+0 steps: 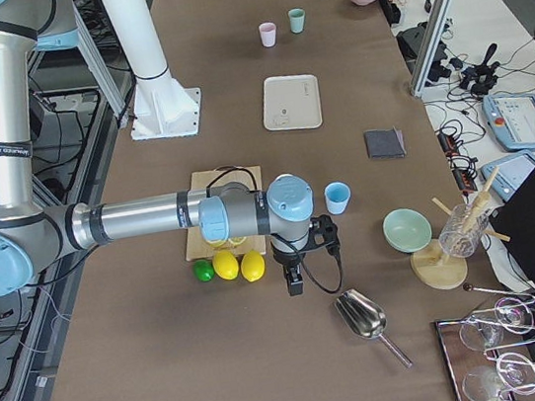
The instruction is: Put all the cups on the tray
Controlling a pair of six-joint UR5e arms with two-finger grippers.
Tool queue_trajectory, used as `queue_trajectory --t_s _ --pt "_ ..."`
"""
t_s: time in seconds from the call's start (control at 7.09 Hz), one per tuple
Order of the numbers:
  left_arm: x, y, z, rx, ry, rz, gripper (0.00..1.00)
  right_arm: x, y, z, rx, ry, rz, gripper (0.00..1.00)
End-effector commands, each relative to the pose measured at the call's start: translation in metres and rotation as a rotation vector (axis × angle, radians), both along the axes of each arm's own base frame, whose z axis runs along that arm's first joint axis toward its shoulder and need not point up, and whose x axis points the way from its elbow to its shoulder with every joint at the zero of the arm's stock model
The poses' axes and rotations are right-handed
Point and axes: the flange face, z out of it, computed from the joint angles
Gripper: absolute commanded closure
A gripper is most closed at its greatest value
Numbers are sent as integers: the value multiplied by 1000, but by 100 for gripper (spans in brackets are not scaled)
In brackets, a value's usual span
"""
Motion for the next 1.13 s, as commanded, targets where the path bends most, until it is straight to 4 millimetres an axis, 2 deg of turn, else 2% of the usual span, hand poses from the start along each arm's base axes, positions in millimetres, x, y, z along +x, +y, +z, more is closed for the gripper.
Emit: queue_trajectory --t_s 0.0,0.14,0.28,0.42,0.56,0.71,0.85,0.99 --pt "-1 -10 -26 48 -2 -5 2 -1 -11 -27 93 -7 4 0" --pt "-1 -11 -32 70 -2 -4 2 1 -13 -30 204 -15 11 0" --pt "-2 -37 -47 195 -14 -9 2 4 -17 -41 204 -25 82 0" --pt "-3 -47 -48 198 7 -50 2 4 -20 -58 211 -32 113 0" --pt "-1 -46 -57 215 41 -42 2 2 -40 -77 244 -40 116 0" --pt "5 -45 -60 215 131 -15 2 0 -49 -97 282 -56 113 0" --pt "7 -47 -66 281 141 -11 2 0 -51 -102 295 -65 110 0" --pt "8 -51 -60 266 152 -38 2 -3 -51 -104 294 -95 97 0"
